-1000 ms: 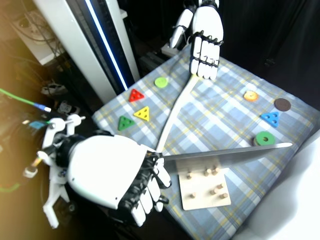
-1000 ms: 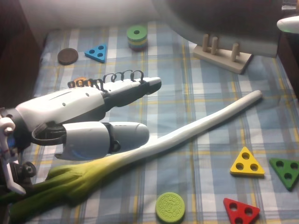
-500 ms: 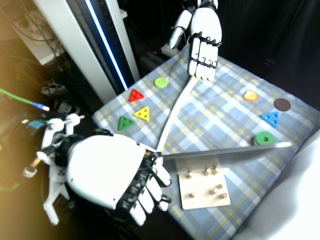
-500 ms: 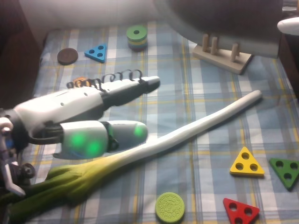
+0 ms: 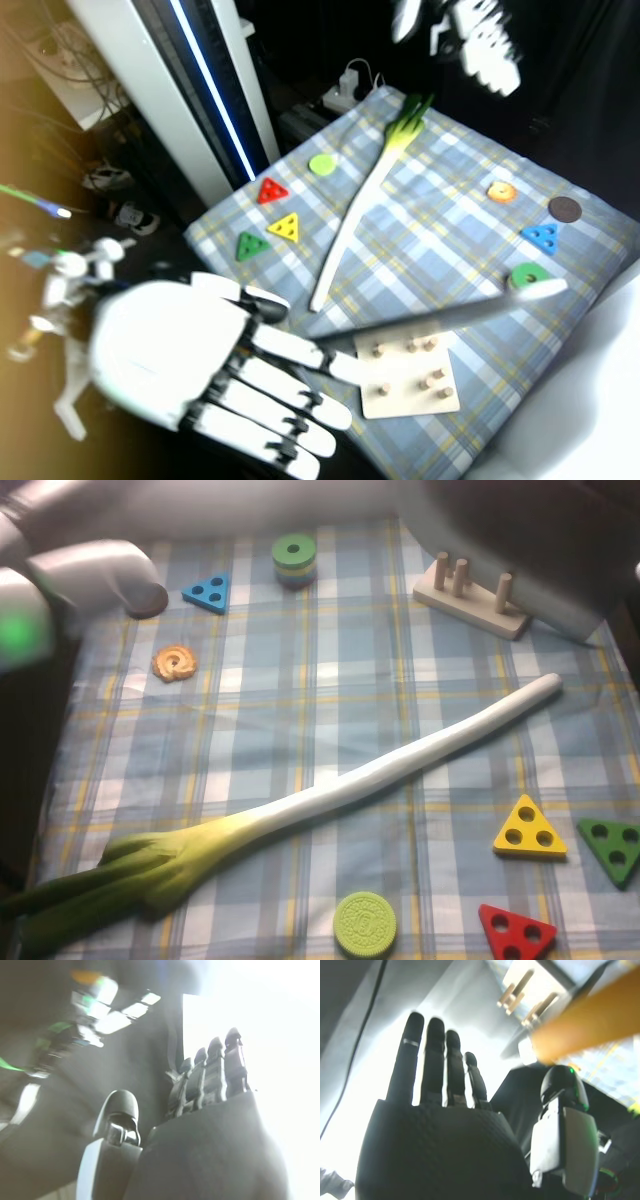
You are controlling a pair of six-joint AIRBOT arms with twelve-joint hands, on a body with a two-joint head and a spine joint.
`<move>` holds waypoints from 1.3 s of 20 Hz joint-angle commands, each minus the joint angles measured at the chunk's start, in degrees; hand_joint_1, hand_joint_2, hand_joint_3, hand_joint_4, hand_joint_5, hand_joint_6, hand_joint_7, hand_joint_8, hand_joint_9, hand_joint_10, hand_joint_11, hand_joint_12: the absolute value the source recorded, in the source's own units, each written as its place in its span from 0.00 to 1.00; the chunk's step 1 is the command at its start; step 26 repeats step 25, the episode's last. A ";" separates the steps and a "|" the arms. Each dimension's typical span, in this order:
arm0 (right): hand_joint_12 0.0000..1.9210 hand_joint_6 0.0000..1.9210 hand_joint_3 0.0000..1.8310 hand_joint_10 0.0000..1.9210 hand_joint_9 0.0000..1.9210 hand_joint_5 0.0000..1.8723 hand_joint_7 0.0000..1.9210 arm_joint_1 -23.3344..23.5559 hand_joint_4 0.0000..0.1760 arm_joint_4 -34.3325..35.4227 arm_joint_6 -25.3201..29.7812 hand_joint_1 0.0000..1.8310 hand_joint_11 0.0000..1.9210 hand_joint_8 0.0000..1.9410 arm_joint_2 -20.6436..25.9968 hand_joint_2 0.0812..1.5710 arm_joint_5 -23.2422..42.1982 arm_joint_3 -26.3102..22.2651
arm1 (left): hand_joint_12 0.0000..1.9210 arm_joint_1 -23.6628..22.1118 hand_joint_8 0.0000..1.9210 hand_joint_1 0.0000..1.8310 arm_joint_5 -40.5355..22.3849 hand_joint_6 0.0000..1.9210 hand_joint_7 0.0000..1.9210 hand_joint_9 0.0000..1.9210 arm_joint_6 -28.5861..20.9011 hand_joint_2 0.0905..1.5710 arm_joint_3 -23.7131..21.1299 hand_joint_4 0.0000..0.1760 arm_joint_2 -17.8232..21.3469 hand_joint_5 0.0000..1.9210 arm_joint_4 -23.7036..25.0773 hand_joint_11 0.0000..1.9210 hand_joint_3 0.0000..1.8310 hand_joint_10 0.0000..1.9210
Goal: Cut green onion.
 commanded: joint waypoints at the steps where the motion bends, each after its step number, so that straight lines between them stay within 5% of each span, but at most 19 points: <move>1: 0.05 0.00 0.00 0.00 0.04 0.00 0.02 -0.28 1.00 1.88 -0.07 0.21 0.00 0.00 1.21 0.65 11.66 -0.88 | 0.00 -0.27 0.00 0.14 -10.20 0.00 0.01 0.04 -0.33 0.84 0.46 0.00 0.24 0.00 -1.75 0.00 0.00 0.01; 8: 0.00 0.00 0.00 0.00 0.01 0.00 0.03 -2.87 1.00 1.71 0.01 0.23 0.00 0.00 1.70 0.66 16.33 -3.24 | 0.00 0.32 0.00 0.33 -14.61 0.00 0.00 0.01 -0.35 0.78 0.53 0.00 0.12 0.00 -4.17 0.00 0.00 0.00; 13: 0.00 0.00 0.00 0.01 0.04 0.00 0.05 -5.79 1.00 1.60 0.01 0.20 0.00 0.00 4.34 0.65 24.72 -7.00 | 0.00 5.04 0.00 0.20 -24.88 0.00 0.00 0.00 -0.75 0.82 -1.14 0.00 0.15 0.00 -6.66 0.00 0.01 0.00; 18: 0.02 0.00 0.00 0.01 0.09 0.00 0.10 -9.04 1.00 1.62 0.01 0.20 0.05 0.01 5.11 0.62 32.10 -9.52 | 0.00 11.44 0.00 0.14 -35.36 0.00 0.00 0.00 -7.35 0.78 -1.15 0.00 -0.24 0.00 -8.73 0.01 0.00 0.00; 19: 0.02 0.00 0.00 0.01 0.10 0.00 0.11 -9.59 1.00 1.64 0.32 0.22 0.06 0.01 4.98 0.60 32.97 -9.73 | 0.00 12.28 0.00 0.24 -37.37 0.00 0.00 0.00 -10.00 0.77 -0.77 0.00 -0.51 0.00 -8.76 0.00 0.00 0.00; 21: 0.03 0.00 0.00 0.01 0.12 0.00 0.12 -11.42 0.98 1.76 1.39 0.21 0.07 0.01 5.03 0.61 35.91 -10.24 | 0.00 13.18 0.00 0.27 -39.30 0.00 0.00 0.00 -12.55 0.77 -0.32 0.00 -0.97 0.01 -8.67 0.00 0.00 0.00; 22: 0.04 0.00 0.00 0.00 0.12 0.01 0.12 -14.47 1.00 2.39 1.61 0.15 0.08 0.00 5.45 0.60 40.53 -11.44 | 0.00 13.47 0.00 0.17 -39.54 0.00 0.00 0.00 -16.73 0.78 0.87 0.00 -1.83 0.00 -8.74 0.00 0.00 0.00; 25: 0.03 0.00 0.01 0.00 0.10 0.06 0.12 -17.60 0.63 3.09 1.70 0.23 0.06 0.00 5.65 0.68 45.09 -12.40 | 0.00 13.40 0.00 0.13 -39.57 0.00 0.00 0.00 -22.96 0.78 2.78 0.00 -3.15 0.00 -8.56 0.00 0.00 0.00; 26: 0.03 0.00 0.01 0.00 0.10 0.06 0.12 -17.60 0.63 3.09 1.70 0.23 0.06 0.00 5.65 0.68 45.09 -12.40 | 0.00 13.40 0.00 0.13 -39.57 0.00 0.00 0.00 -22.96 0.78 2.78 0.00 -3.15 0.00 -8.56 0.00 0.00 0.00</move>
